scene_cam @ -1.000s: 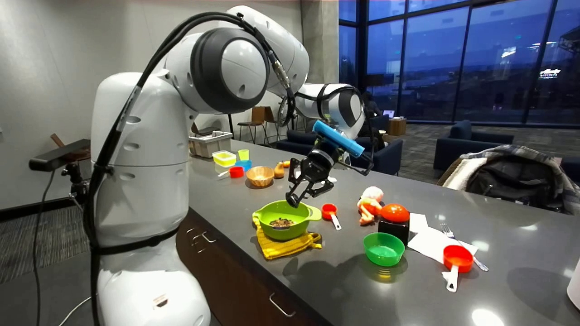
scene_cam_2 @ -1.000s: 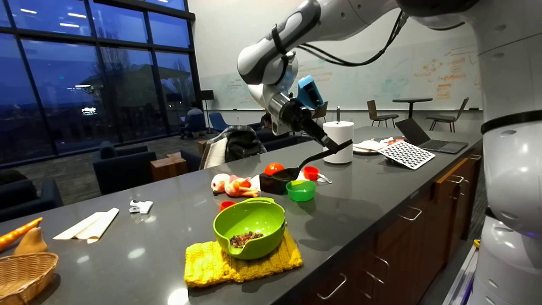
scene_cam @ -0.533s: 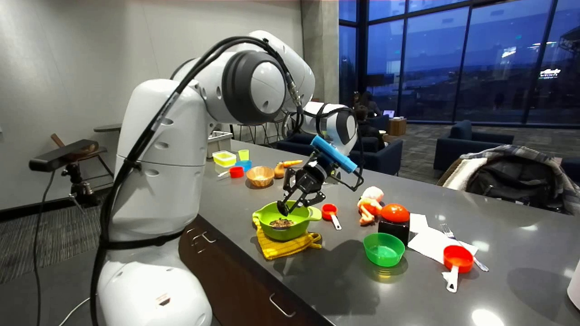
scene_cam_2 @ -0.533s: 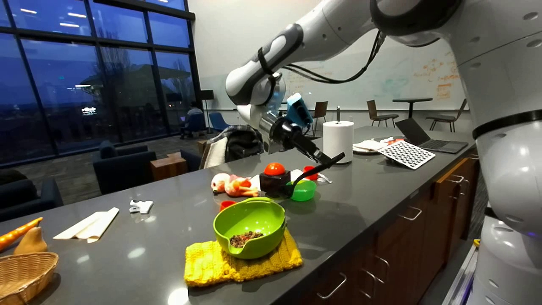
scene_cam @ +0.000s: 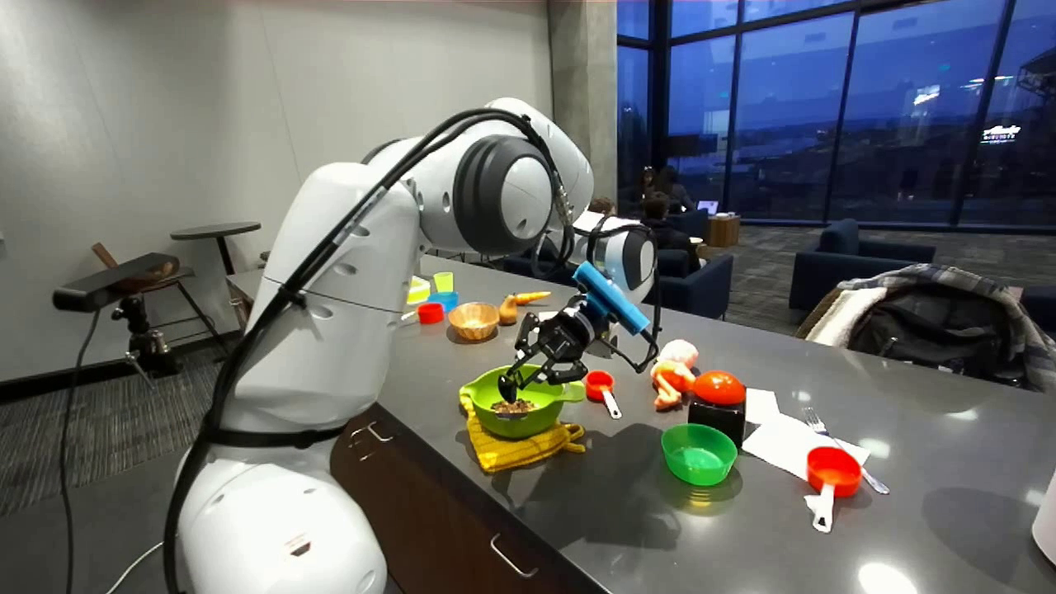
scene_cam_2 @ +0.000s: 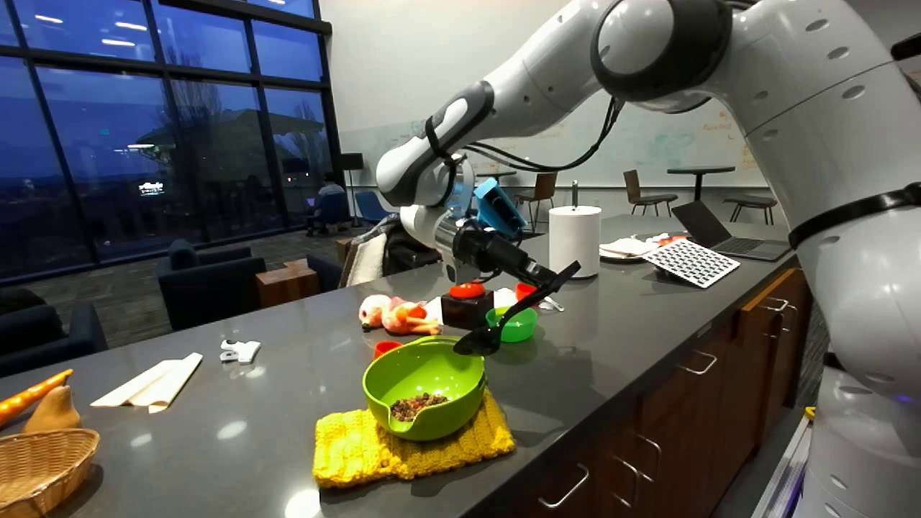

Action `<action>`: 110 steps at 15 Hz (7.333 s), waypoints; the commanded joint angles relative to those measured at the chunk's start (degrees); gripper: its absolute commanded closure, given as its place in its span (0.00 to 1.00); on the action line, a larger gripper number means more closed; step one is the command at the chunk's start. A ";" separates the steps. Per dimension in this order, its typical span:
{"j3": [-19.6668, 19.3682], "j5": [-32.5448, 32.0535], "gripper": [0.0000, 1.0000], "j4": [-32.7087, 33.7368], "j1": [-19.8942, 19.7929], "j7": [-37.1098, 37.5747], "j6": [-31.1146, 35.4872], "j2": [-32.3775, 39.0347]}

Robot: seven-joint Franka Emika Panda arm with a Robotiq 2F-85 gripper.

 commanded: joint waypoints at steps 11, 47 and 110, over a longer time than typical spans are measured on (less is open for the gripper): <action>1.49 4.03 0.94 16.16 1.82 11.53 -10.78 12.93; 6.84 29.58 0.94 51.06 5.85 41.75 -28.50 42.56; -4.16 -1.99 0.00 16.49 0.88 17.00 29.85 8.96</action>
